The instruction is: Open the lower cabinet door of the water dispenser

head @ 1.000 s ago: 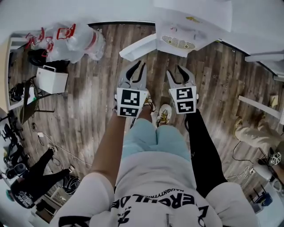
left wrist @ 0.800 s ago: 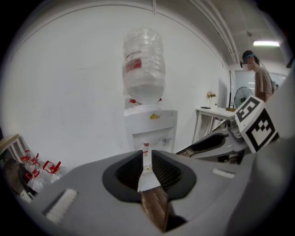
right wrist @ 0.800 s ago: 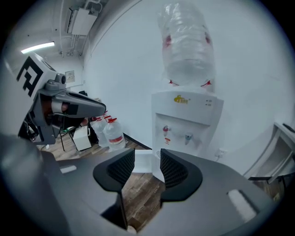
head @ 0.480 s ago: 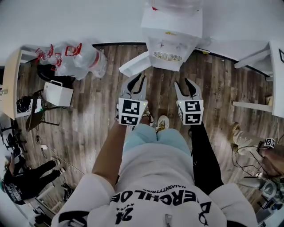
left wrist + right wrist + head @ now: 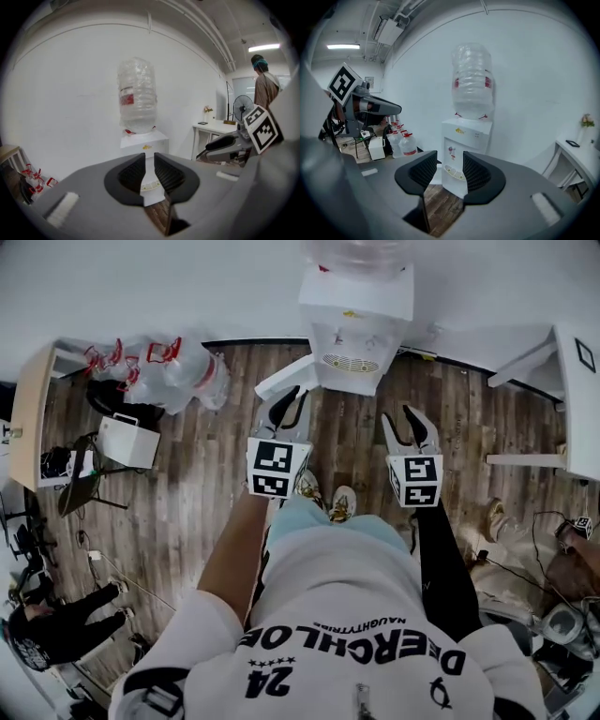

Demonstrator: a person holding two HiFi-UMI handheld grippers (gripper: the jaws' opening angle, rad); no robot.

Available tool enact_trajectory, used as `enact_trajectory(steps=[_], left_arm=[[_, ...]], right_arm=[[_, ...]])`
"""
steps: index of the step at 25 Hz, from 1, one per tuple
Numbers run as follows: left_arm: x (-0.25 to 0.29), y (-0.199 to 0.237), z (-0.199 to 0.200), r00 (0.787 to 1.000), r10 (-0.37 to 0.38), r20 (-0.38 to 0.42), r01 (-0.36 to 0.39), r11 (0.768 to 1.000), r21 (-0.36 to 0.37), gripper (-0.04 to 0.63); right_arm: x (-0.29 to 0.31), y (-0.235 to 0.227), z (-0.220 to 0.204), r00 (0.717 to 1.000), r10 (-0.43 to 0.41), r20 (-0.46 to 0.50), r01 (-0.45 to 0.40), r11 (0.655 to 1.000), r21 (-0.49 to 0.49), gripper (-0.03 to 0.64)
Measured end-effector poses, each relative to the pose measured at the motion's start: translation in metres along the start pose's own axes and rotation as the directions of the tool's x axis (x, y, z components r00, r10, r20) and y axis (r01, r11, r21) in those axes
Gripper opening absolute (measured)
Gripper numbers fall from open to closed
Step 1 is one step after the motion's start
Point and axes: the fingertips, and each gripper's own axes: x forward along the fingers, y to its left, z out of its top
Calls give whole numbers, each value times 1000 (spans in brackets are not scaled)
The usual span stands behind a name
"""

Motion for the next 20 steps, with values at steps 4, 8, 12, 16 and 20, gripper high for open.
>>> enact_trajectory(steps=[4,8,12,16,20], left_arm=[[-13,2,19,999,18,45,-19,999,26,60],[-20,5,39,996,22,84,-24,999,25,60],[-23,2,59,992,1,127,-6,999,41,60],[-30,-1,76,986,-13,169,6,999,41,60],[-35,-1,89,977,-23,211,16,999,34,60]], right_arm=[[-15,-6,14,999,-8,31,9,1000,-23,169],[-21,-12,36,997,-24,78,27,999,-30,169],[-31,-13,61,990,-35,136,43,997,-58,169],[-43,-12,77,984,-35,177,49,996,-76,169],[-50,-15,88,976,-42,213,59,996,-73,167]])
